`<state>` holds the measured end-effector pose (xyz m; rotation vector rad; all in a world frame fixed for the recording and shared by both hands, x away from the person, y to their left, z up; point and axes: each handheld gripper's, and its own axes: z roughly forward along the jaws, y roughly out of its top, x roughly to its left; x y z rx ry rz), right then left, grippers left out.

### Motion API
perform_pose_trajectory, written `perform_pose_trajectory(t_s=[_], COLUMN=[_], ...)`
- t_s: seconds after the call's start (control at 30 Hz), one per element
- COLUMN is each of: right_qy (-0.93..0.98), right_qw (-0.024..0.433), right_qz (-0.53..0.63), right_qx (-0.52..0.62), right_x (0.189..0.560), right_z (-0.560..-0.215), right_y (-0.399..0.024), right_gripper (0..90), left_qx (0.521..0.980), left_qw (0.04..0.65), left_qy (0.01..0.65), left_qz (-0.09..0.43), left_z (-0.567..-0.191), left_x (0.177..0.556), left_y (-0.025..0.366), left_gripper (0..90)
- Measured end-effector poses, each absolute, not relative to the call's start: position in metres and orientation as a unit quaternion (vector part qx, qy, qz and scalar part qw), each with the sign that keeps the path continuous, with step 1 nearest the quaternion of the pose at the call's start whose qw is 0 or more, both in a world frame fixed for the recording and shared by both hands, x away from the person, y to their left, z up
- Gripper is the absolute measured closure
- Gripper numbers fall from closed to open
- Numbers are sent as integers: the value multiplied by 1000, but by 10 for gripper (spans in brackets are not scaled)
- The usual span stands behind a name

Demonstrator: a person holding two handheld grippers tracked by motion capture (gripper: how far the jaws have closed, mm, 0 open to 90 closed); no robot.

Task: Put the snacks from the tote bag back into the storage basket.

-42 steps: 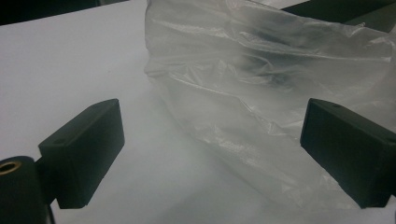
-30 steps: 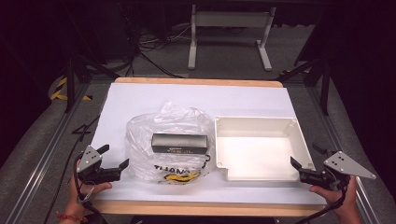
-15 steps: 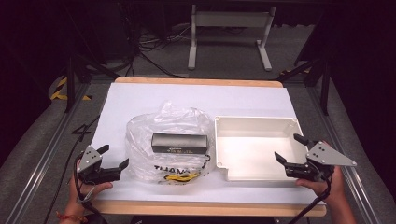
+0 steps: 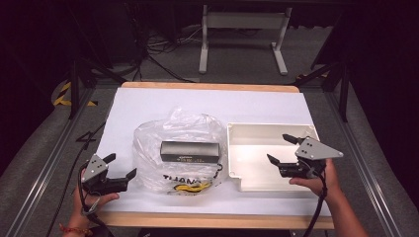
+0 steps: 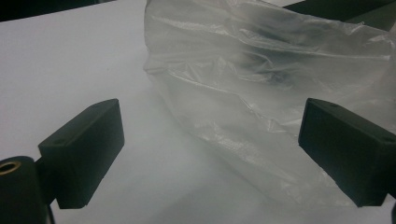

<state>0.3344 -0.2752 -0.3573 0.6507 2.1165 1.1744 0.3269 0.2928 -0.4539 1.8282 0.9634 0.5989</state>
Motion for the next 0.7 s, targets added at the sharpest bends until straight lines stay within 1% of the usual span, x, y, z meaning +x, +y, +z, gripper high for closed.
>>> perform_pose_trajectory(t_s=[0.17,0.5,0.7], right_qy=[813,830,842], right_qw=[289,274,259], right_qz=[447,435,431], right_qx=[235,218,194], right_x=[346,365,375], right_z=[-358,-357,-355], right_y=[-259,-240,-226], right_gripper=[205,226,282], left_qx=[747,747,747], left_qw=[476,477,479], left_qy=[394,393,393], left_qz=[244,243,243], left_z=[-454,-454,-454], left_x=[327,325,325], left_y=[293,294,294], left_gripper=[70,70,69])
